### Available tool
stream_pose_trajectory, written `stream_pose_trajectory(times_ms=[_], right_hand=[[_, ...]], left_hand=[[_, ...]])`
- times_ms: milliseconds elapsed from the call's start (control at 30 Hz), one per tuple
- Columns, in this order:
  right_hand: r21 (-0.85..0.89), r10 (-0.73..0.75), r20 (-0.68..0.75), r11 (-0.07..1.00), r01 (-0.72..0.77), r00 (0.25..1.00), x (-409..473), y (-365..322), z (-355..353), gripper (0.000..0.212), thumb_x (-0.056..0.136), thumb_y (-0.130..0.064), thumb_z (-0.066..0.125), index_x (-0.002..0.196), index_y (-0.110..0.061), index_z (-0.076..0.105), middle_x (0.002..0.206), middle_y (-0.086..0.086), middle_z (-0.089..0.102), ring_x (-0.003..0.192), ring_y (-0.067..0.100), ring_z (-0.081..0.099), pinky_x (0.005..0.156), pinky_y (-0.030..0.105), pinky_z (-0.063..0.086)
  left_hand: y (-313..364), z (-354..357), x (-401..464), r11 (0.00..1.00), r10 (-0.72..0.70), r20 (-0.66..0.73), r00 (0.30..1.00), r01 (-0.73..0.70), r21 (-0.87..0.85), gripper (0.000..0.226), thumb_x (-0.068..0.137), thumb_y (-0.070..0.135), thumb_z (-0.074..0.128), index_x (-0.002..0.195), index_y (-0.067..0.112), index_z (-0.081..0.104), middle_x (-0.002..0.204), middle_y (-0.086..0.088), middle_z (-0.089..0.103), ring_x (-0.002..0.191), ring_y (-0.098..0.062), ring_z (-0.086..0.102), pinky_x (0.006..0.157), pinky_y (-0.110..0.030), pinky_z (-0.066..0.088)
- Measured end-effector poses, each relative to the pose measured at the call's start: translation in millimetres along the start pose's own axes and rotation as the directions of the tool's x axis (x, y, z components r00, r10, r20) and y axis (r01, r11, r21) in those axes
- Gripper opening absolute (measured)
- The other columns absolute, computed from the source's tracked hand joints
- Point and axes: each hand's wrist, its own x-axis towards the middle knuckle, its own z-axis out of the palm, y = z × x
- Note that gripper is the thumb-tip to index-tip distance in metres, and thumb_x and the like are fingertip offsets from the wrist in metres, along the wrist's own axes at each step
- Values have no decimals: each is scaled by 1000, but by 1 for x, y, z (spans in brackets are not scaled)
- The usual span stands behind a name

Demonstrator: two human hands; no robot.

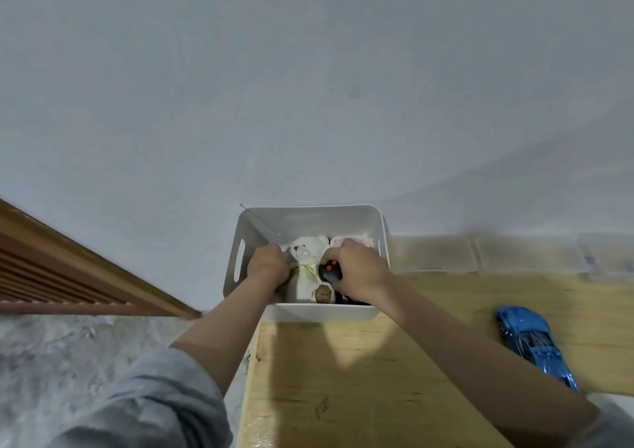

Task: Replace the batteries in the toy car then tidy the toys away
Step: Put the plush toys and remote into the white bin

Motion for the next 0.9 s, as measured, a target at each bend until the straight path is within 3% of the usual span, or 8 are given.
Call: stream_pose_trajectory(times_ms=[267,433,533,633,733,833,900], right_hand=[[-184,-24,148,982,51,989,-7,-2,-9,40,87,-23,60,125,-34,57,117,8,47,109,29,50,78,35,45],[-215,-25,121,975,51,992,-22,-3,-16,34,89,-24,51,121,-32,59,115,7,52,106,29,54,77,35,47],[-232,-51,108,970,75,993,-26,-11,-22,32,86,-24,55,115,-34,65,121,0,56,109,27,55,84,35,50],[-227,-60,170,969,98,984,-27,-16,-24,39,82,-17,58,116,-35,65,126,-3,56,113,25,54,89,33,47],[-208,-65,204,972,108,977,-28,-17,-24,43,83,-9,56,119,-30,64,123,1,57,110,25,55,81,27,44],[-195,-64,197,975,103,978,-26,-14,-22,42,86,-7,55,122,-28,63,120,2,59,106,25,55,75,22,35],[-179,-78,176,978,110,981,-26,-11,-20,41,86,-7,55,121,-28,64,117,2,60,106,24,56,74,23,37]], left_hand=[[-3,-4,-9,997,49,95,994,-54,59,21,90,15,53,106,2,57,116,-16,61,104,-29,61,73,-30,46],[-10,-19,-36,988,121,-181,976,-136,-77,17,80,9,53,94,1,60,97,-19,63,94,-34,61,66,-37,49],[-15,-23,-47,959,253,-333,908,-282,-40,27,83,13,52,108,6,57,112,-15,57,109,-33,53,79,-38,47],[-20,-25,-44,879,460,-209,863,-409,245,53,88,24,49,139,14,37,150,-11,27,140,-31,24,108,-49,27],[-24,-19,-30,832,399,14,917,-369,414,67,96,40,34,150,8,10,160,-6,6,147,-22,4,115,-55,5],[-28,-9,-18,796,322,142,936,-349,494,69,98,48,20,151,7,2,160,-5,0,147,-20,-3,115,-54,-5],[-26,-6,-15,828,290,162,943,-332,452,66,99,45,16,152,9,1,160,-4,-3,147,-19,-5,115,-55,-7]])
